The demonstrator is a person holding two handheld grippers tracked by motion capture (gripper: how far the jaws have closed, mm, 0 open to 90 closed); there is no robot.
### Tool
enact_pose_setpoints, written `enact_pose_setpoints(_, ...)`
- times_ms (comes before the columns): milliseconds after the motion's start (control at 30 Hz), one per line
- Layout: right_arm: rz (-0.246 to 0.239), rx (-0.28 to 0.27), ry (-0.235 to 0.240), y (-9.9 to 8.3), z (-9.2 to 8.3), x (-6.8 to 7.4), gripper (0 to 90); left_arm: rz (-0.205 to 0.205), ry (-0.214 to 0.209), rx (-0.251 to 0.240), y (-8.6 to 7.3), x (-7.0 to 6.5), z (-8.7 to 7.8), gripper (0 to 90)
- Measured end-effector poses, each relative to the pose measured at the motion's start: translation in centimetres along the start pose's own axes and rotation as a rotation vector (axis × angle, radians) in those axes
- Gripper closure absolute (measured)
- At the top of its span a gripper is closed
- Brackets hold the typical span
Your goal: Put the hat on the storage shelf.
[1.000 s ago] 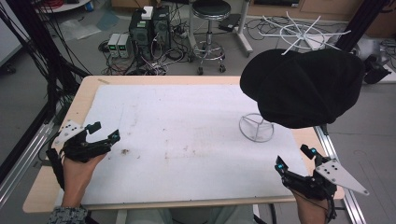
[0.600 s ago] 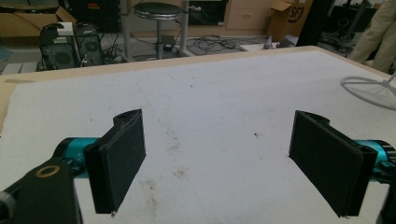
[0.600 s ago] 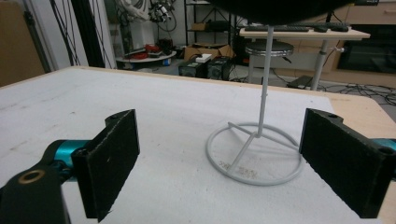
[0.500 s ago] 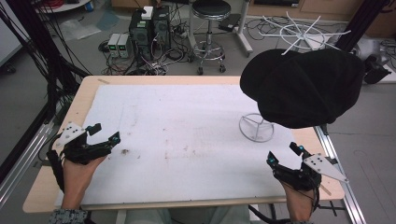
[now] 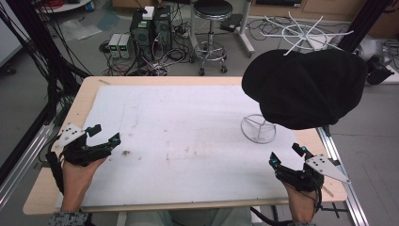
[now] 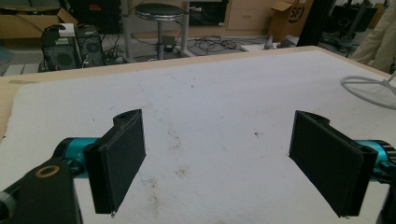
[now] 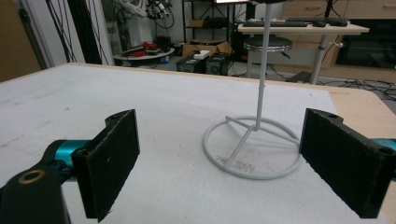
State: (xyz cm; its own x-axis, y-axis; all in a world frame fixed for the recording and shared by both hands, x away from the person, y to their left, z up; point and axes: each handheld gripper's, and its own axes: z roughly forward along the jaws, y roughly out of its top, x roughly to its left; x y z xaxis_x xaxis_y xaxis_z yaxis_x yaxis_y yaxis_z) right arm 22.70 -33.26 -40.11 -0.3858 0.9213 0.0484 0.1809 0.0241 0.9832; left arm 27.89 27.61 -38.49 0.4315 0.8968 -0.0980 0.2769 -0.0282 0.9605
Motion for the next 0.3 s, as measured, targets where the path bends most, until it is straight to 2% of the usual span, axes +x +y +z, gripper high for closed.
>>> enact_pose_setpoints(300,-0.004,-0.003,0.000,0.03,0.01,-0.07,11.3,-0.001,0.003,0.002,-0.03,0.03,-0.02,18.5)
